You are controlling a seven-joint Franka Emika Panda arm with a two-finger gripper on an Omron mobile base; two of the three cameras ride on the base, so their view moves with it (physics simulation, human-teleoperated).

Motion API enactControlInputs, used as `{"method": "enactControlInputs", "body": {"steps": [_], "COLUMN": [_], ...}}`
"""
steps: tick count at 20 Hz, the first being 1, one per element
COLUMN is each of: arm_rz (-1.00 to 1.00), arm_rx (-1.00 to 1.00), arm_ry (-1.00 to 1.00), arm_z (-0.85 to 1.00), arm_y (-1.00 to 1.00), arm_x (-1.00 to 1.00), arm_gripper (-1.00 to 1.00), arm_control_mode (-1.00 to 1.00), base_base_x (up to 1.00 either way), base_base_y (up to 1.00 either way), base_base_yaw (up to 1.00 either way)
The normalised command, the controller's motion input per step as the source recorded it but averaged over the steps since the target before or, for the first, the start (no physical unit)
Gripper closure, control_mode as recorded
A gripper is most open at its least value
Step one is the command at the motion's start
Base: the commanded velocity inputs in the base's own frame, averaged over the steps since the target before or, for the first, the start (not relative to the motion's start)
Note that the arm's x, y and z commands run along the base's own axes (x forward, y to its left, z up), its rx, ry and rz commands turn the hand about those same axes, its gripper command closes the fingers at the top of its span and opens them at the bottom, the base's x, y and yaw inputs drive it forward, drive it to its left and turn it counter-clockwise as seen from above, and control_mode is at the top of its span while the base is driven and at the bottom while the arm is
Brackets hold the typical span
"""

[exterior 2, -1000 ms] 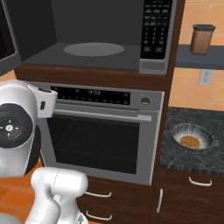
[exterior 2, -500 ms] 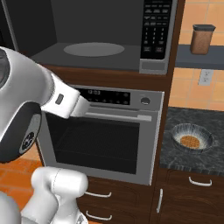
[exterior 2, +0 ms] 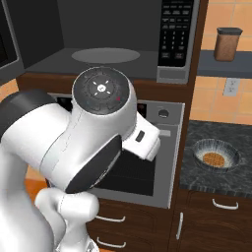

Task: Open the microwave, place the bowl with waffle inside the microwave, then close the microwave door and turn it on.

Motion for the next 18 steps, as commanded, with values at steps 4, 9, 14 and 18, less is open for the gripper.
{"method": "enactControlInputs", "body": {"steps": [4, 9, 14, 18], "arm_rz": [-0.05, -0.01, 0.00, 0.00], "arm_rx": [0.06, 0.09, 0.09, 0.07], "arm_ry": [0.11, 0.00, 0.01, 0.07], "arm_z": [-0.97, -0.39, -0.31, -0.40], "arm_y": [-0.85, -0.74, -0.79, -0.68], "arm_x": [0.56, 0.69, 0.65, 0.56], "arm_gripper": [-1.00, -1.00, -1.00, -1.00], "arm_control_mode": [-1.00, -1.00, -1.00, -1.00], "base_base_x": [0.00, 0.00, 0.00, 0.00], "base_base_y": [0.00, 0.00, 0.00, 0.00], "base_base_yaw": [0.00, 0.00, 0.00, 0.00]}}
